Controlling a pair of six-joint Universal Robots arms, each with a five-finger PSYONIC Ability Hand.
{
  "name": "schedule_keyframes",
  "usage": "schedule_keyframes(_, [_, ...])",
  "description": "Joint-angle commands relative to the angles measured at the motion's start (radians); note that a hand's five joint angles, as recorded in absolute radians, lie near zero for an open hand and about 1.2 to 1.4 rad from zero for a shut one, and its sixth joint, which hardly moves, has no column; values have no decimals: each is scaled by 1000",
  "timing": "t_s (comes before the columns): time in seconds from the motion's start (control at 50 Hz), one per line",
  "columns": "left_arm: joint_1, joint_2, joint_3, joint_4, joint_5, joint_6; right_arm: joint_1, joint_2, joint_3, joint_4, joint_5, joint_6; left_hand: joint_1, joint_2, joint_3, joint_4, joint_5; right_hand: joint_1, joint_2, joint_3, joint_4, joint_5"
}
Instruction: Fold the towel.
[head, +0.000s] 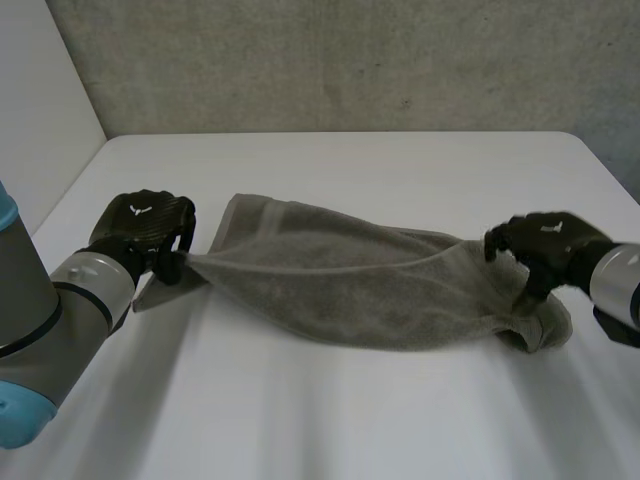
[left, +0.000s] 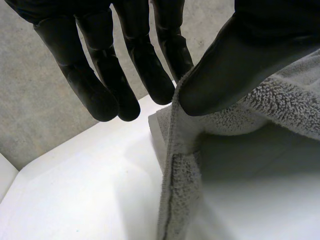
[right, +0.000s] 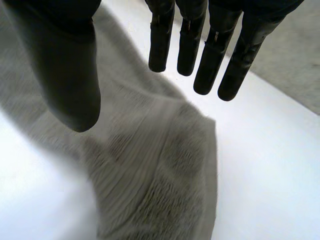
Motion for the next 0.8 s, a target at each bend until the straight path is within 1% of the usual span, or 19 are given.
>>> schedule_keyframes(0.02, [-2,17,2,2,-1,0,3,135,-164,-17,-13,125,-43,-121,-154,-125,-254,-23,-37,-30,-29,7])
schedule_keyframes(0.08, [-2,20,2,2,-1,0,4,174,-206,-9,-8,127,-43,-121,-154,-125,-254,-20,-34,-27,-26,10])
schedule_keyframes(0.12, [-2,28,2,2,-1,0,6,250,-282,-9,1,125,-43,-121,-154,-125,-254,-11,-25,-18,-17,18])
schedule_keyframes(0.14, [-2,28,2,2,-1,0,6,251,-283,-9,1,125,-43,-121,-154,-125,-254,-11,-25,-18,-17,19])
schedule_keyframes(0.18, [-2,36,2,2,-1,0,12,333,-354,-9,5,125,-43,-121,-154,-125,-254,-11,-25,-18,-17,19])
schedule_keyframes(0.24, [-2,36,2,4,-1,0,18,373,-387,-9,13,125,-43,-121,-154,-125,-254,-11,-25,-18,-17,19])
schedule_keyframes(0.28, [-2,37,2,5,-1,0,37,441,-440,-15,42,122,-43,-121,-154,-125,-254,-14,-28,-21,-20,16])
schedule_keyframes(0.34, [-2,36,0,13,-1,0,44,494,-479,-21,67,108,-43,-121,-154,-125,-254,-17,-31,-24,-23,13])
schedule_keyframes(0.54, [0,34,-4,47,1,-2,77,622,-546,-50,96,25,-43,-121,-154,-125,-254,-3,-17,-10,-9,27])
schedule_keyframes(0.56, [-2,33,-4,48,1,-2,81,628,-549,-64,110,25,-43,-121,-154,-125,-254,61,47,55,56,91])
schedule_keyframes(0.58, [-2,33,-4,48,1,-2,81,628,-549,-64,110,25,-43,-121,-154,-125,-254,62,48,55,56,92])
schedule_keyframes(0.62, [-2,29,-4,53,1,-2,92,627,-551,-98,145,27,-43,-121,-154,-125,-254,369,355,362,363,399])
schedule_keyframes(0.64, [-2,28,-3,53,1,0,95,622,-551,-116,156,27,-43,-121,-154,-125,-254,455,441,448,449,484])
schedule_keyframes(0.66, [-2,28,-3,53,1,0,95,622,-551,-116,156,27,-43,-121,-154,-125,-254,455,441,449,450,485])
schedule_keyframes(0.68, [-2,26,-1,53,1,-2,98,619,-551,-135,163,27,-43,-121,-154,-125,-254,519,505,513,514,549])
schedule_keyframes(0.7, [-2,25,-1,54,1,-2,98,613,-551,-147,168,28,-43,-121,-154,-125,-254,671,657,664,665,701])
schedule_keyframes(0.72, [-2,25,-1,54,1,-2,98,613,-551,-147,168,28,-43,-121,-154,-125,-254,673,659,666,667,703])
schedule_keyframes(0.74, [-2,23,0,56,1,-2,98,608,-551,-155,169,30,-43,-121,-154,-125,-254,841,827,834,835,871])
schedule_keyframes(0.8, [-2,22,5,64,1,0,100,590,-551,-158,168,33,-43,-121,-154,-125,-254,895,881,888,889,925])
